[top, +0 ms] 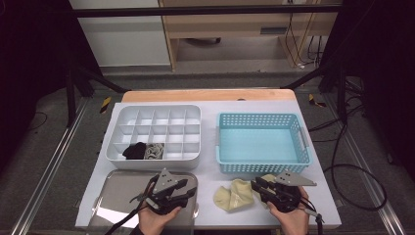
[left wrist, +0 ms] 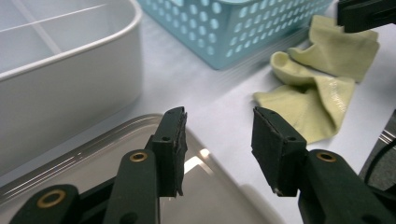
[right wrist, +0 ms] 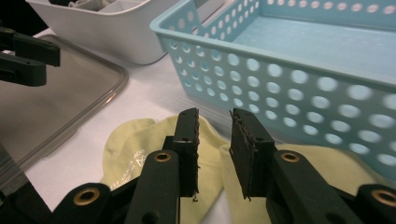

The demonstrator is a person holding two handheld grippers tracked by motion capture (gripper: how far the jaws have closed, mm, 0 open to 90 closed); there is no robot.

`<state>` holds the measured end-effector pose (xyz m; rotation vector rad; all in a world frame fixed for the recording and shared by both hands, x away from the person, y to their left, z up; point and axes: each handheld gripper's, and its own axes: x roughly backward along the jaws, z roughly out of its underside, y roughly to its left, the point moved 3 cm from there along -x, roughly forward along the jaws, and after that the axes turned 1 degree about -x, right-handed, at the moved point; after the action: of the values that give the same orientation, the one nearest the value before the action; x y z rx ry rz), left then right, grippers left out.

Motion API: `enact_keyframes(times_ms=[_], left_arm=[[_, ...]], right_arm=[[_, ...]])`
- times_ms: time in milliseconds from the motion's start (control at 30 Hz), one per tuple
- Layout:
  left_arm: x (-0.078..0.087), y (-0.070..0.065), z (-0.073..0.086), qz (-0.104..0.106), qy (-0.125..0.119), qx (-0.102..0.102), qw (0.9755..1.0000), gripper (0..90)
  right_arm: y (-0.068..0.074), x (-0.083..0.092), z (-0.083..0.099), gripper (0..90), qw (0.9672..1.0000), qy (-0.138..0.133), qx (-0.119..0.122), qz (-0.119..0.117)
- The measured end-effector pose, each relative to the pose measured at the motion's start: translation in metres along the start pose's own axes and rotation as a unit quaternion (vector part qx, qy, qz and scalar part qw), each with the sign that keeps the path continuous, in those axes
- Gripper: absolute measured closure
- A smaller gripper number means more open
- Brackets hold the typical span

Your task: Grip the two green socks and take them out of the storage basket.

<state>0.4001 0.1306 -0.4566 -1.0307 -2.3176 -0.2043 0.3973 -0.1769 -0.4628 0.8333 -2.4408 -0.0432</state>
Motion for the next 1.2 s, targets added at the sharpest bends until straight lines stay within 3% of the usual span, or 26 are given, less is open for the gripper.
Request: enact_keyframes(times_ms=[267,667,767,800,900,1033,1133,1200], left_arm=[[-0.033,-0.020,-0.011,0.020,0.024,-0.020,0.9993,55.9],[-0.076,-0.037,0.000,0.041,0.084,-0.024,0.9953,58.8],[-0.078,-0.039,0.002,0.041,0.087,-0.024,0.9951,62.4],[-0.078,-0.040,0.002,0.044,0.089,-0.023,0.9948,69.2],[-0.078,-0.042,0.002,0.031,0.092,-0.026,0.9949,76.2],[-0.079,-0.042,0.002,0.034,0.095,-0.019,0.9947,86.7],[-0.078,-0.043,0.002,0.032,0.095,-0.020,0.9948,88.2],[-0.077,-0.043,0.002,0.035,0.094,-0.018,0.9948,88.7]], right_arm=[[0.004,-0.025,-0.002,74.0,0.9996,0.020,0.010,-0.018],[-0.002,-0.053,0.007,70.5,0.9970,0.070,0.033,-0.009],[-0.002,-0.056,0.008,70.3,0.9964,0.074,0.039,-0.009],[-0.002,-0.059,0.009,71.3,0.9957,0.081,0.044,-0.004],[-0.002,-0.061,0.010,74.0,0.9949,0.088,0.050,0.000],[-0.001,-0.064,0.011,79.7,0.9939,0.093,0.058,0.005],[-0.003,-0.064,0.011,89.3,0.9937,0.095,0.060,0.010],[-0.003,-0.064,0.011,90.0,0.9938,0.095,0.057,0.009]])
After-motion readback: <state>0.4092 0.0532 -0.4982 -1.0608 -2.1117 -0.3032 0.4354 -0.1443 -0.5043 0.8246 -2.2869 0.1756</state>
